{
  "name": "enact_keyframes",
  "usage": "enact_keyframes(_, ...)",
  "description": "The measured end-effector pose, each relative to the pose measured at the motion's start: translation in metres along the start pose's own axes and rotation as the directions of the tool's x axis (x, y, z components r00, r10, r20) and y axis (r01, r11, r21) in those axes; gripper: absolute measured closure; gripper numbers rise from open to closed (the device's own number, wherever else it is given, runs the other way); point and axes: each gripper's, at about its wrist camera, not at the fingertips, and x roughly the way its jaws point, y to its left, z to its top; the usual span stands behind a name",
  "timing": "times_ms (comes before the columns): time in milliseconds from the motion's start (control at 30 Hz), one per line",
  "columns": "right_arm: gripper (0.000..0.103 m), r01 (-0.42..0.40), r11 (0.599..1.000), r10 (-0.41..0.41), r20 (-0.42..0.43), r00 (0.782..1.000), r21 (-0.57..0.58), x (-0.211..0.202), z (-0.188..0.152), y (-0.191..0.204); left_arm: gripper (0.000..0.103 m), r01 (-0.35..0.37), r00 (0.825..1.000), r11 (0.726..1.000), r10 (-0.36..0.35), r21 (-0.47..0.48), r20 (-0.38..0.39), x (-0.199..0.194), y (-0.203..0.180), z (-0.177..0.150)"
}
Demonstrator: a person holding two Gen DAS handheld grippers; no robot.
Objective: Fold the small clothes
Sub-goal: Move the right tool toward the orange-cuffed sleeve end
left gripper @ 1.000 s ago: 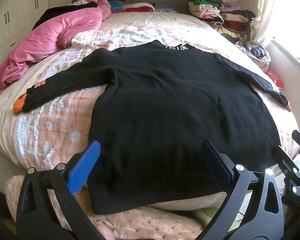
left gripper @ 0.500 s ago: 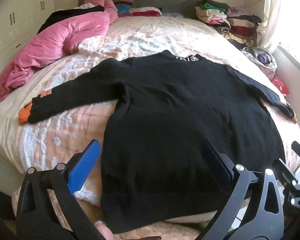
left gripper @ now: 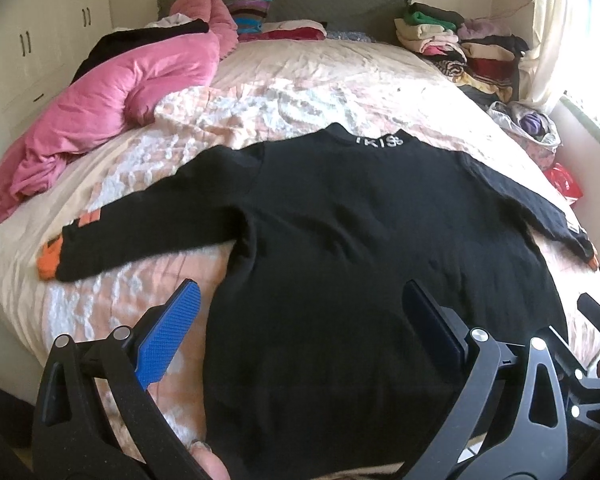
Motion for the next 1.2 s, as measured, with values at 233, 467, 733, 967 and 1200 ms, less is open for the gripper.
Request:
enact_keyframes(233,0.004,0.022,1.0,-0.023,0.026,0.999,0.009,0.005,0.024,-0.003,0.008,-0.011,1.0,1.0,0.011,-0.003,0.022,0.004,-0.001,0.022)
enact_keyframes(467,0.004,0.018,1.0,-0.02,0.061,0.998,0.023,0.004,0.049,-0.005,0.008,-0.011,0.999,1.0,0.011,-0.002,0.03,0.004,-0.001,0.044)
enact_keyframes(733,0.004,0.025,0.999,-0.029,0.098,0.995,0.047,0.004,0.078,-0.013,0.008,0.007,0.999,1.0,-0.007,-0.014,0.048,0.003,-0.006,0.078)
enact_keyframes(967,0.004,0.027,0.997,-0.037,0.123,0.992,0.079,0.007,0.1,-0.026,0.008,0.038,0.998,0.999,-0.036,-0.027,0.052,0.012,-0.015,0.106)
enact_keyframes(1200,0.004,0.046,0.993,-0.061,0.134,0.989,0.113,0.017,0.122,-0.044,0.008,0.042,0.997,0.999,-0.041,-0.016,0.06,0.025,-0.029,0.134)
